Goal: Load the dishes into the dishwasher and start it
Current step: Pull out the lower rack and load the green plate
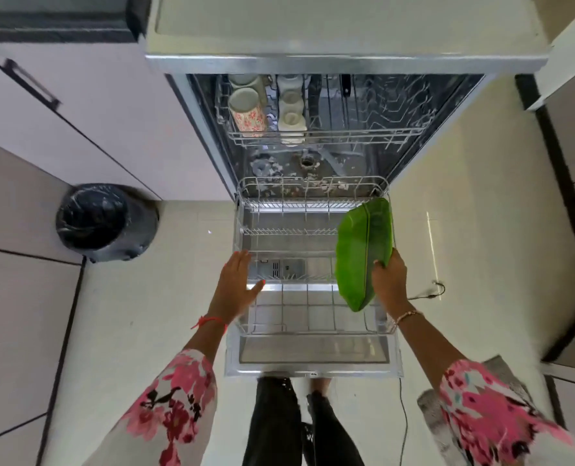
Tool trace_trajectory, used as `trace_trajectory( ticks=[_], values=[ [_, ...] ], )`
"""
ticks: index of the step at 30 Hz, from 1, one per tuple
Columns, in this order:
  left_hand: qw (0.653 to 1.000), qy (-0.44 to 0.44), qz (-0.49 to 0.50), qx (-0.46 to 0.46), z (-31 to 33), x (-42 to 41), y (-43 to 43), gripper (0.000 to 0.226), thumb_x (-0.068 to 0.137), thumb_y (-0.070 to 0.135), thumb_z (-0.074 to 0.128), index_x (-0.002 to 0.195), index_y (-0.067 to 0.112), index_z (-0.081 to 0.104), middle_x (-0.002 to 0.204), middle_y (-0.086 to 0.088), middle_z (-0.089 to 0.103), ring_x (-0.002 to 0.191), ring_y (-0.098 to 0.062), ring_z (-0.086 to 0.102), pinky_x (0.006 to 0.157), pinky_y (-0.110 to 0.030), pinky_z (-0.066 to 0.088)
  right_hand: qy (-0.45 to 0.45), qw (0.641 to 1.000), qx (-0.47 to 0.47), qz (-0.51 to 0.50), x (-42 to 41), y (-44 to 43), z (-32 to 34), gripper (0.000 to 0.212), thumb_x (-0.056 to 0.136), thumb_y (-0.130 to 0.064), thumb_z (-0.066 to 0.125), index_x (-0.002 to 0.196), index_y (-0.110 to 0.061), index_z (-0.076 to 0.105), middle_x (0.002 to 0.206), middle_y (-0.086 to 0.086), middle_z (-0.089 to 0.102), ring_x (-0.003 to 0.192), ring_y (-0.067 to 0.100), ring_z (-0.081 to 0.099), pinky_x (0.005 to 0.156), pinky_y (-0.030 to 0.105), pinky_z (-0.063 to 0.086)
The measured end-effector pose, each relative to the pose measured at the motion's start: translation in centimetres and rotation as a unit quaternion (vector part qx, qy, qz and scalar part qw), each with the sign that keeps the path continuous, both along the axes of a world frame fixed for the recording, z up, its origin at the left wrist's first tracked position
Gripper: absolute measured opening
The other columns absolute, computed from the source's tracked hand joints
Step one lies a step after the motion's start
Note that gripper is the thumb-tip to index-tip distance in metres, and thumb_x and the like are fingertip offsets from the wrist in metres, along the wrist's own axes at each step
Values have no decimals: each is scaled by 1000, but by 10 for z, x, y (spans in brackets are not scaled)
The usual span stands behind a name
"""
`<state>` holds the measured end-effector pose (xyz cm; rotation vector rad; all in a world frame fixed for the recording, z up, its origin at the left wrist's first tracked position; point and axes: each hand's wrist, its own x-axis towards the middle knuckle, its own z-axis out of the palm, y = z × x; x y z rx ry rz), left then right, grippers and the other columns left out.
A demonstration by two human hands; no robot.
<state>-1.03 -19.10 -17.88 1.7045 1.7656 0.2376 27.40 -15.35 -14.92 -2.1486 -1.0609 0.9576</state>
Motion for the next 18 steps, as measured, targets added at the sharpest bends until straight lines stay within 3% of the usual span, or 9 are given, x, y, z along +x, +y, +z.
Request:
trace_trajectory(
  ticks=[5, 10, 13, 16, 18],
  values=[
    [1000, 8, 19, 9, -78, -10, 64, 68, 89, 21, 60, 141, -5, 26, 149, -21, 25, 141, -32, 19, 112, -30, 13, -54, 998, 26, 26, 4, 65, -80, 25, 85, 12, 40, 106, 12, 51, 97, 29, 59, 89, 38, 58, 67, 25, 33],
    [999, 27, 26, -3, -178, -35, 115, 69, 90, 10, 56, 143, -7, 14, 152, -23, 14, 143, -32, 10, 112, -26, 7, -62, 992, 84, 70, -11, 118, -166, 28, 83, 13, 40, 108, 8, 52, 87, 18, 58, 79, 30, 56, 64, 31, 41],
    [998, 53, 38, -9, -229, -52, 134, 66, 92, 6, 50, 143, -10, 10, 152, -26, 6, 143, -33, 4, 113, -27, 4, -76, 988, 111, 77, -20, 136, -205, 27, 84, 12, 40, 108, 11, 52, 87, 22, 57, 78, 26, 52, 60, 18, 29],
    [995, 47, 82, -38, -265, -63, 139, 63, 95, 2, 42, 144, -8, 3, 154, -23, -1, 144, -30, -2, 111, -21, -3, -86, 983, 136, 86, -27, 143, -230, 29, 84, 0, 39, 106, 13, 51, 82, 18, 54, 74, 20, 45, 58, 16, 24],
    [992, 15, 108, -59, -279, -65, 139, 61, 96, -1, 37, 145, -4, 1, 154, -20, 1, 144, -28, 2, 113, -24, 0, -84, 983, 134, 93, -27, 145, -243, 29, 83, 4, 39, 109, 12, 50, 86, 21, 56, 75, 21, 46, 59, 17, 26]
  ],
)
